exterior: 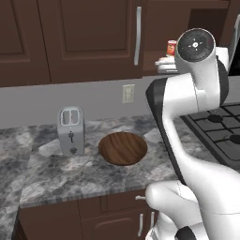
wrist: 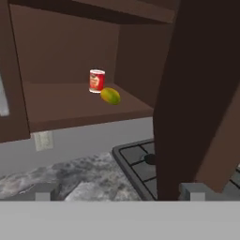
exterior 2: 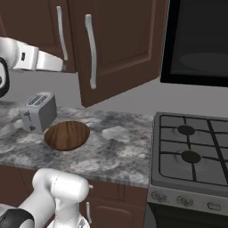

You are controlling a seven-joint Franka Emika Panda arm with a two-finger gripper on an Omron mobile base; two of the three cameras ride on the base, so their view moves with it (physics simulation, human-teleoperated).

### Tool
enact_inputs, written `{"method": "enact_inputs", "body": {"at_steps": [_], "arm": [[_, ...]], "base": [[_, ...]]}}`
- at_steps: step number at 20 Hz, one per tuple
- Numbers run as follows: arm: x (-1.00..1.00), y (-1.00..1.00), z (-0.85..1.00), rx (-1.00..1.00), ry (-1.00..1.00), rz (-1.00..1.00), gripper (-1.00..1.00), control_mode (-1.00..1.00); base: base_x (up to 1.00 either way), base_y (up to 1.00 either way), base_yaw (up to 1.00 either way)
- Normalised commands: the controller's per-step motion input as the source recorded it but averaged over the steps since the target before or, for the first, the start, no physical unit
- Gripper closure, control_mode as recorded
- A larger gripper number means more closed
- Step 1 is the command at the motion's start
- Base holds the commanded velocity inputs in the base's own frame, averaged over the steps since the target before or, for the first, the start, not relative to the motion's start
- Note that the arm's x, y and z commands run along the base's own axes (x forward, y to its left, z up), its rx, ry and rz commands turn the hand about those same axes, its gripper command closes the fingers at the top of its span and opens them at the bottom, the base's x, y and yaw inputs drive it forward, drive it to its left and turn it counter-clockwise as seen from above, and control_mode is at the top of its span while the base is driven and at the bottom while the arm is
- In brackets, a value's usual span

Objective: Open the cabinet. Pick the orange and mango from the cabinet and place them into the bowl. Then close the cabinet.

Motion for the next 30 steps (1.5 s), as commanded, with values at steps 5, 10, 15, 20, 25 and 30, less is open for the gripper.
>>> {"method": "enact_inputs", "body": {"at_steps": [5,10,15,20,25,30], "arm": [[0.16,-0.11,0.00,-0.07,0.01,-0.12,-1.00,-1.00],[0.15,-0.25,0.00,-0.07,0.00,-0.11,-1.00,-1.00],[0.21,-0.18,-0.08,-0.08,0.00,-0.09,-1.00,-1.00],[0.01,-0.25,0.00,-0.08,0.00,-0.12,-1.00,-1.00],[0.00,-0.30,0.00,-0.08,0.00,-0.15,-1.00,-1.00],[0.00,-0.35,0.00,-0.08,0.00,-0.16,-1.00,-1.00]], "base": [[0.00,0.00,0.00],[0.00,0.00,0.00],[0.00,0.00,0.00],[0.00,0.00,0.00],[0.00,0.00,0.00],[0.00,0.00,0.00]]}}
